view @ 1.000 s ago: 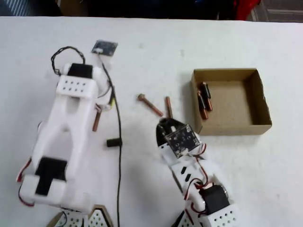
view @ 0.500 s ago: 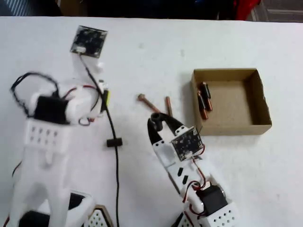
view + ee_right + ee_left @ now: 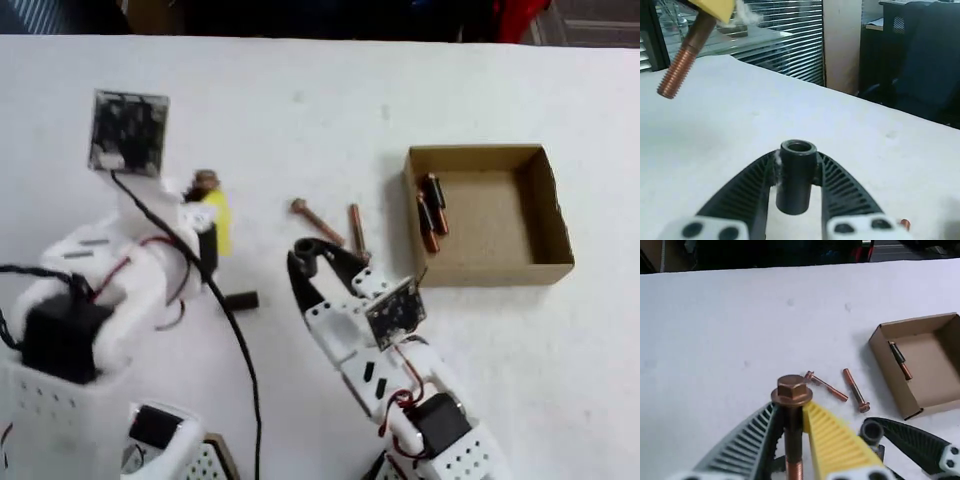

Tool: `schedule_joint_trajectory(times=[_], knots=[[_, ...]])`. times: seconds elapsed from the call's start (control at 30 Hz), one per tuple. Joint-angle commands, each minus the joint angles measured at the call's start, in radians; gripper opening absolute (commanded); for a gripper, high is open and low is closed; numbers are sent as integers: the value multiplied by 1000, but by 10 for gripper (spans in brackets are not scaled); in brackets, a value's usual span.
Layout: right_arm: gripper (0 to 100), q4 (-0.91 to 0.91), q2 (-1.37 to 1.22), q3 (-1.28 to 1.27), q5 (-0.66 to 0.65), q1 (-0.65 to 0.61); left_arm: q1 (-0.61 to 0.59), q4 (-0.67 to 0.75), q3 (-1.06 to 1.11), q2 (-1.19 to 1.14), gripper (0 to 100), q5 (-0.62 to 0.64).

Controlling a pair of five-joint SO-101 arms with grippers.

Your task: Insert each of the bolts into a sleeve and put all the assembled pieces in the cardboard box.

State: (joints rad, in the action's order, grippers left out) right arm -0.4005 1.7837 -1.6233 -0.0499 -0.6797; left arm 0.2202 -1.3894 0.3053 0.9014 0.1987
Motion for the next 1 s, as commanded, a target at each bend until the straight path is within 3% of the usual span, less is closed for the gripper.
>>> schedule_joint_trajectory(times=[0.0,0.33,0.47,0.97], knots=[[17,48,4,3,3,-5,30,132,97,147,22,-8],[17,47,4,-12,3,-8,35,609,631,581,22,-64],[17,56,4,-25,2,-8,119,786,807,728,22,-69],[17,119,4,-68,-69,-88,147,984,931,750,22,-55]])
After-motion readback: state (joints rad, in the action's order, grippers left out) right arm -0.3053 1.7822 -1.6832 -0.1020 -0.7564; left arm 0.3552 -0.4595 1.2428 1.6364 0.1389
